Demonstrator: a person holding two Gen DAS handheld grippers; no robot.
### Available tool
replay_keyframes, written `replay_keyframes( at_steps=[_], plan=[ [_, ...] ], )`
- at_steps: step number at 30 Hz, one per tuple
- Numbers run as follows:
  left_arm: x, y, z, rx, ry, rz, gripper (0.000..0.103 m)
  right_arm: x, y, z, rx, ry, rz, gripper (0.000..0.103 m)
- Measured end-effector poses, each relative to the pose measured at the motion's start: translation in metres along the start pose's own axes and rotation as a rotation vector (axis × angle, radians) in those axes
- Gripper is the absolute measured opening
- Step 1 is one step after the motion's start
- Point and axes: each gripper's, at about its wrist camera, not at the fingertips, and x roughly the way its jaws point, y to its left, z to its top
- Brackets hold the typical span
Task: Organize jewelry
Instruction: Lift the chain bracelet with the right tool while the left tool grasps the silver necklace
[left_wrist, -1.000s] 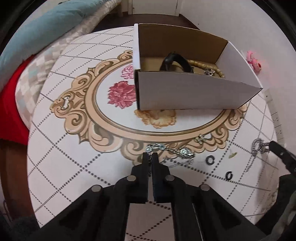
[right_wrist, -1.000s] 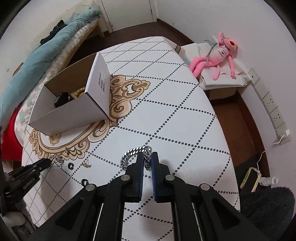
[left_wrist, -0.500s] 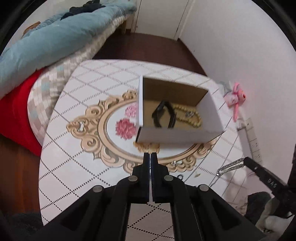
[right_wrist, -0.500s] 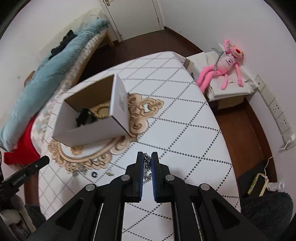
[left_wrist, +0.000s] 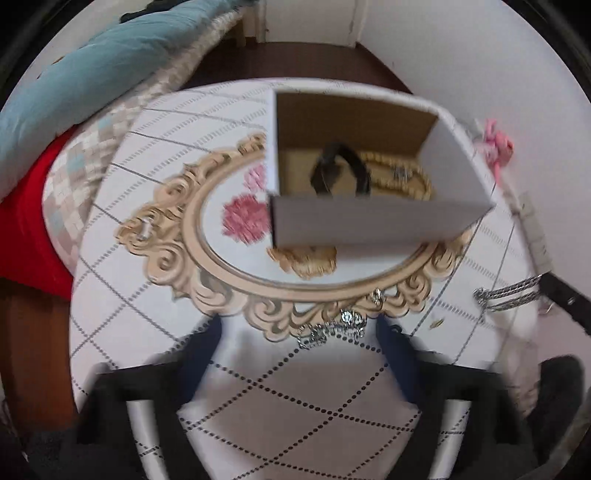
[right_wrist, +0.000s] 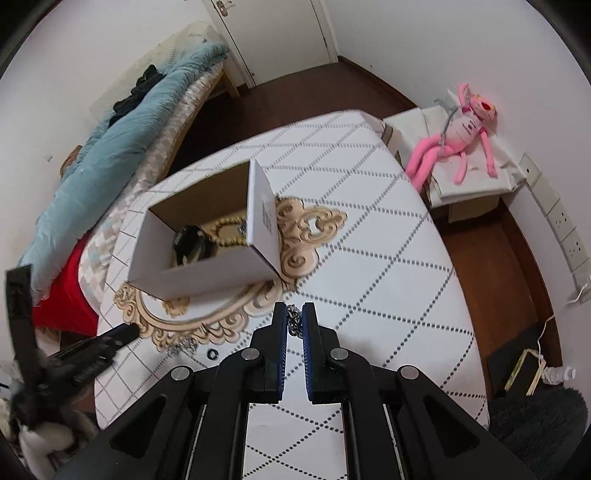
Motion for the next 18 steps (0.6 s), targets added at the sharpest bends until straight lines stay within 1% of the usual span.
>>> replay_keyframes(
  at_steps=[4, 8, 9, 11, 12, 14, 15, 16, 17, 18],
  plan=[
    [0.01, -0.015, -0.006, 0.043, 0.001, 0.021, 0.086, 0.013, -0.009, -0.008, 0.01, 0.025, -0.029, 0.008],
    [0.019, -0.031, -0.01, 0.119, 0.0, 0.074, 0.085, 0.026, -0.022, -0.014, 0.035, 0.048, -0.053, 0.008],
    [0.021, -0.036, -0.011, 0.137, -0.002, 0.086, 0.083, 0.029, -0.024, -0.014, 0.038, 0.052, -0.058, 0.008],
    [0.022, -0.04, -0.012, 0.161, -0.013, 0.082, 0.061, 0.035, -0.028, -0.016, 0.044, 0.061, -0.067, 0.008],
    [0.023, -0.042, -0.012, 0.166, -0.011, 0.094, 0.051, 0.038, -0.03, -0.017, 0.048, 0.068, -0.07, 0.008],
    [0.024, -0.044, -0.011, 0.174, -0.008, 0.078, 0.019, 0.043, -0.032, -0.019, 0.052, 0.077, -0.075, 0.008],
    [0.023, -0.044, -0.011, 0.174, -0.007, 0.063, 0.014, 0.044, -0.034, -0.02, 0.056, 0.079, -0.075, 0.008],
    [0.024, -0.046, -0.01, 0.179, -0.005, 0.067, 0.007, 0.045, -0.034, -0.02, 0.059, 0.081, -0.074, 0.008],
    [0.024, -0.047, -0.009, 0.182, -0.004, 0.064, 0.005, 0.046, -0.034, -0.021, 0.06, 0.082, -0.074, 0.008],
    [0.023, -0.046, -0.009, 0.175, -0.006, 0.059, 0.005, 0.046, -0.034, -0.021, 0.061, 0.082, -0.073, 0.008]
  ],
)
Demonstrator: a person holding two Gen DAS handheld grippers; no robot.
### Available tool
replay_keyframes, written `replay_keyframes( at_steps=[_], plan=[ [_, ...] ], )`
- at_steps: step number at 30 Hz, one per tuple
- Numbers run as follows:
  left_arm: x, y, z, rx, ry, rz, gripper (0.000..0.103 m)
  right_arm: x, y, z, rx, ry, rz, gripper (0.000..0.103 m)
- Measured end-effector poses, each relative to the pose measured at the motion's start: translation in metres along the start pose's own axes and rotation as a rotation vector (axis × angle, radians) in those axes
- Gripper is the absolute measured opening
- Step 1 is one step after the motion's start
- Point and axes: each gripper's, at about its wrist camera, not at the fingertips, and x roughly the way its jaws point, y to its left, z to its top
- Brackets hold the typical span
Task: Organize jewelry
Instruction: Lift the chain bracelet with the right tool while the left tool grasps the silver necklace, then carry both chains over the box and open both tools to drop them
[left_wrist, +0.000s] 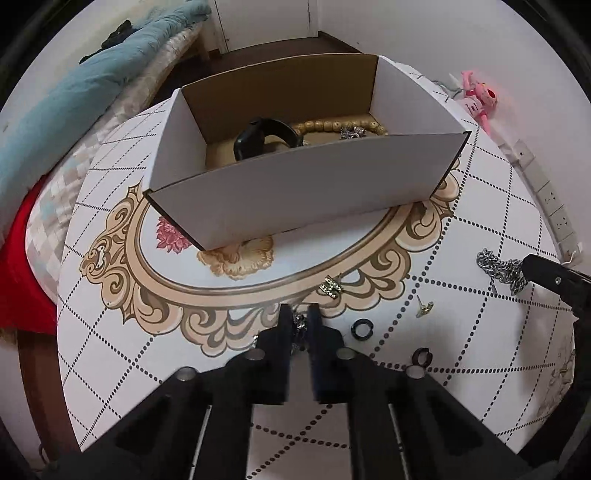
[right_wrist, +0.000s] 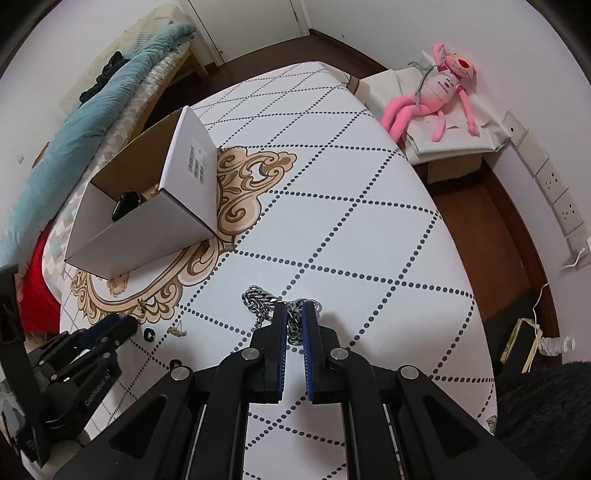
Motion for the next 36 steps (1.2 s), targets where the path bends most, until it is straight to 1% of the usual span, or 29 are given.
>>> replay_keyframes(
  at_steps=[6, 10, 13, 20, 23, 26, 29, 31, 33, 36],
  plan=[
    [-0.019, 0.014, -0.001, -0.074, -0.026, -0.076, 0.005, -0.01, 0.008, 0.003, -0.019, -0.013, 0.032, 0.008],
    [-0.049, 0.034, 0.001, -0.143, -0.062, -0.132, 0.005, -0.027, 0.018, 0.009, -0.037, -0.026, 0.083, 0.008],
    [-0.069, 0.046, 0.007, -0.173, -0.092, -0.16, 0.005, -0.043, 0.028, 0.015, -0.055, -0.043, 0.127, 0.008],
    [-0.121, 0.067, 0.034, -0.212, -0.184, -0.226, 0.005, -0.083, 0.056, 0.037, -0.106, -0.09, 0.221, 0.008],
    [-0.141, 0.069, 0.049, -0.2, -0.22, -0.245, 0.005, -0.1, 0.066, 0.048, -0.131, -0.105, 0.257, 0.008],
    [-0.155, 0.072, 0.07, -0.183, -0.252, -0.245, 0.005, -0.115, 0.08, 0.066, -0.167, -0.127, 0.285, 0.008],
    [-0.154, 0.075, 0.094, -0.169, -0.261, -0.232, 0.005, -0.124, 0.097, 0.087, -0.215, -0.15, 0.284, 0.008],
    [-0.147, 0.078, 0.108, -0.167, -0.248, -0.232, 0.005, -0.123, 0.108, 0.102, -0.244, -0.16, 0.273, 0.008],
    [-0.132, 0.082, 0.124, -0.167, -0.217, -0.236, 0.005, -0.118, 0.118, 0.116, -0.27, -0.153, 0.259, 0.008],
    [-0.109, 0.086, 0.139, -0.164, -0.165, -0.234, 0.005, -0.1, 0.13, 0.135, -0.293, -0.118, 0.241, 0.008]
  ],
)
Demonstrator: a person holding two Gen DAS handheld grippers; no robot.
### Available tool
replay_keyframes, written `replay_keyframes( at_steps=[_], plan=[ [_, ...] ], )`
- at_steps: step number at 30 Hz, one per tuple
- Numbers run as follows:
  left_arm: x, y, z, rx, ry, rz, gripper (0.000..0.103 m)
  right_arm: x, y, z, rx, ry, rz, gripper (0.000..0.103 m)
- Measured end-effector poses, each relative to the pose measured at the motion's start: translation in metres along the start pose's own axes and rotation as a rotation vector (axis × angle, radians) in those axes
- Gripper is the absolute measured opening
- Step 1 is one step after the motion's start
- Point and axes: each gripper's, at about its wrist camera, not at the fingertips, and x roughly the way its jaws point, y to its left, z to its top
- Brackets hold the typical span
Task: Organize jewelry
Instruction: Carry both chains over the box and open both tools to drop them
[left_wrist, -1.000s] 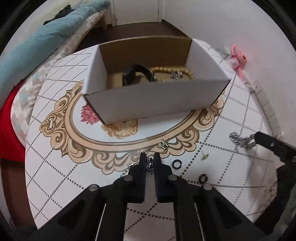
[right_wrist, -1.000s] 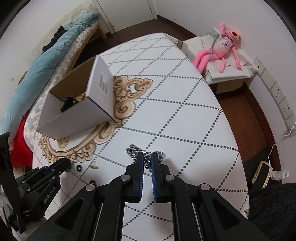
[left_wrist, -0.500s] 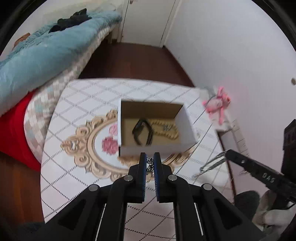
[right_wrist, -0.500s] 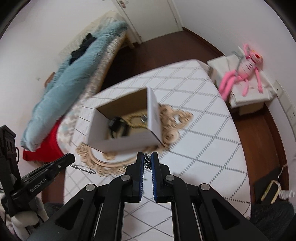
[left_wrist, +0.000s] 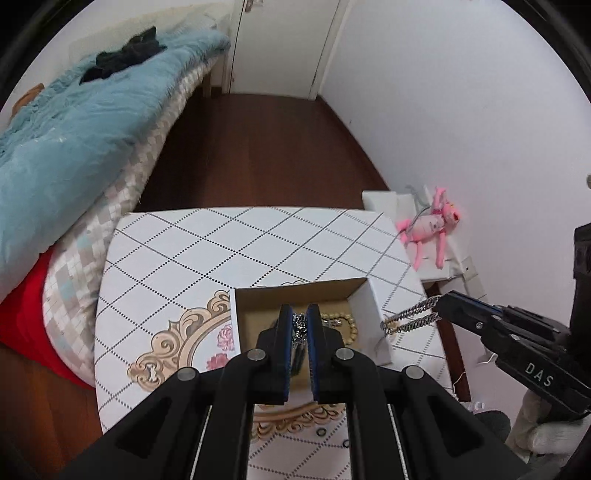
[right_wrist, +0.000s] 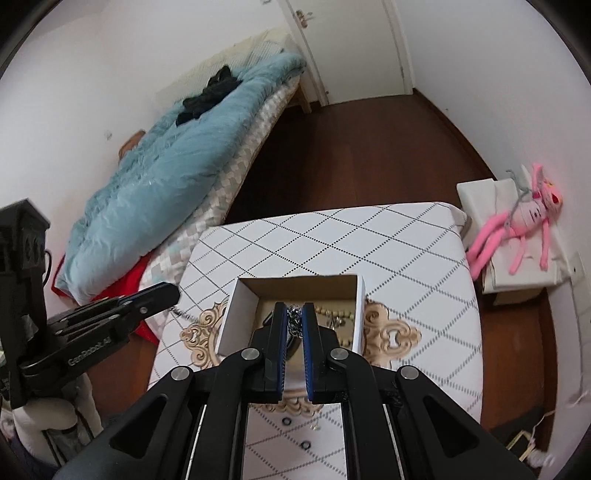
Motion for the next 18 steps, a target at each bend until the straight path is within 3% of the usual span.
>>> replay_keyframes(
  at_steps=[5, 10, 12, 13, 14, 16, 17, 18],
  plan=[
    [0.036, 0.013, 0.009, -0.016, 0.087, 0.011, 0.006, 0.04, -0.003, 0.019, -0.013, 0.064, -0.037, 0.008],
    [0.062, 0.02, 0.014, -0.05, 0.176, 0.094, 0.013, 0.075, -0.008, 0.032, -0.032, 0.098, -0.086, 0.008],
    [0.067, 0.023, 0.013, -0.057, 0.196, 0.141, 0.033, 0.088, -0.012, 0.035, -0.027, 0.128, -0.079, 0.008],
    [0.067, 0.023, 0.012, -0.057, 0.187, 0.157, 0.056, 0.096, -0.014, 0.036, -0.025, 0.161, -0.079, 0.009],
    [0.066, 0.024, 0.013, -0.06, 0.177, 0.166, 0.073, 0.104, -0.016, 0.038, -0.02, 0.191, -0.085, 0.009],
    [0.061, 0.026, 0.011, -0.073, 0.152, 0.176, 0.074, 0.111, -0.02, 0.037, -0.02, 0.214, -0.097, 0.01],
    [0.061, 0.028, 0.012, -0.074, 0.151, 0.184, 0.075, 0.11, -0.022, 0.037, -0.021, 0.21, -0.11, 0.017],
    [0.06, 0.029, 0.012, -0.074, 0.149, 0.201, 0.078, 0.109, -0.023, 0.036, -0.021, 0.202, -0.117, 0.03]
  ],
)
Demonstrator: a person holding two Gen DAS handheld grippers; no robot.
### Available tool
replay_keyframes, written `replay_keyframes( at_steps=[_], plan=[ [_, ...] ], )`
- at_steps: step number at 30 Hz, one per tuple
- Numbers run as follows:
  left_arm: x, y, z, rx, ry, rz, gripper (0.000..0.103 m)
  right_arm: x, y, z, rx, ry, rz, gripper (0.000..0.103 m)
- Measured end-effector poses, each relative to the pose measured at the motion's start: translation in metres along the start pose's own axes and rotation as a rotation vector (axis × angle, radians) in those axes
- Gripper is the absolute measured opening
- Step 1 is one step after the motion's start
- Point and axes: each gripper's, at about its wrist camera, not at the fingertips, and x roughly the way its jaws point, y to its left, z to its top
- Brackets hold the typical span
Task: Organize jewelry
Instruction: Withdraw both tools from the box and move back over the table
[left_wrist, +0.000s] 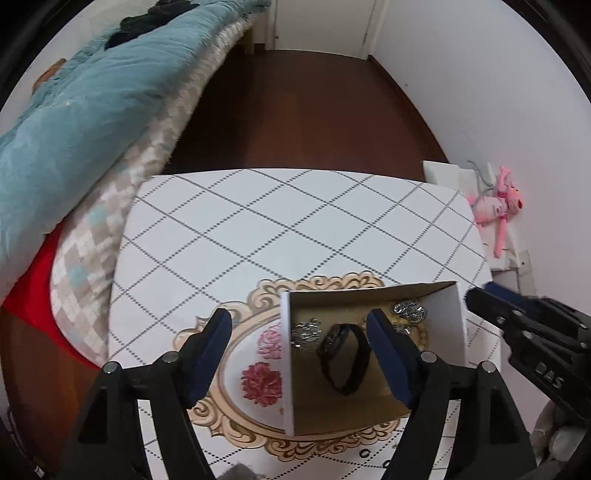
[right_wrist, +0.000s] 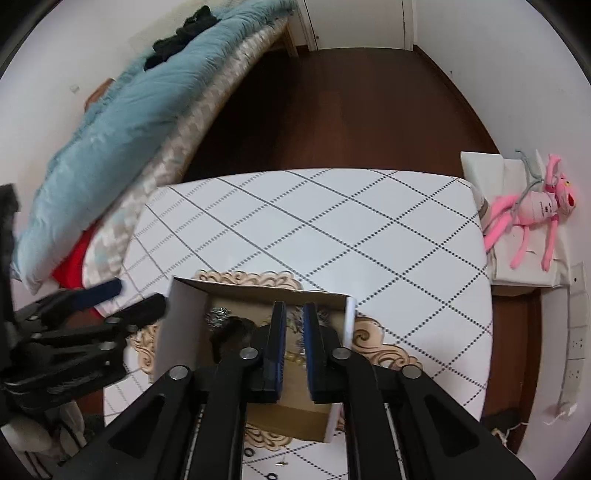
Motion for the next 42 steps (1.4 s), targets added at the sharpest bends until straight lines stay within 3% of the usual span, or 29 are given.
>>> replay_keyframes(
  at_steps=[2, 5, 9, 11, 14, 28, 35, 42],
  plan=[
    [-0.002, 0.002, -0.001, -0.004, -0.015, 0.023, 0.102, -0.005, -0.003, -0.004, 0.001, -0.02, -0.035, 0.05],
    [-0.006, 0.007, -0.009, -0.011, -0.06, 0.05, 0.102, -0.011, -0.006, -0.012, -0.012, -0.039, -0.099, 0.058],
    [-0.008, 0.007, -0.027, -0.009, -0.107, 0.082, 0.103, -0.009, -0.006, -0.036, -0.031, -0.03, -0.177, 0.09],
    [-0.006, 0.007, -0.036, -0.011, -0.106, 0.086, 0.103, -0.005, -0.005, -0.049, -0.036, -0.021, -0.205, 0.092],
    [-0.001, 0.005, -0.049, -0.009, -0.1, 0.094, 0.103, 0.004, -0.004, -0.065, -0.042, 0.002, -0.228, 0.103],
    [-0.007, 0.007, -0.08, -0.034, -0.12, 0.105, 0.103, -0.004, 0.004, -0.092, -0.022, -0.052, -0.275, 0.103],
    [-0.032, -0.001, -0.097, -0.004, -0.202, 0.181, 0.103, -0.031, 0.006, -0.102, 0.01, -0.116, -0.287, 0.103],
    [-0.067, -0.009, -0.114, -0.005, -0.274, 0.173, 0.103, -0.067, 0.012, -0.119, 0.035, -0.198, -0.288, 0.103]
  ],
)
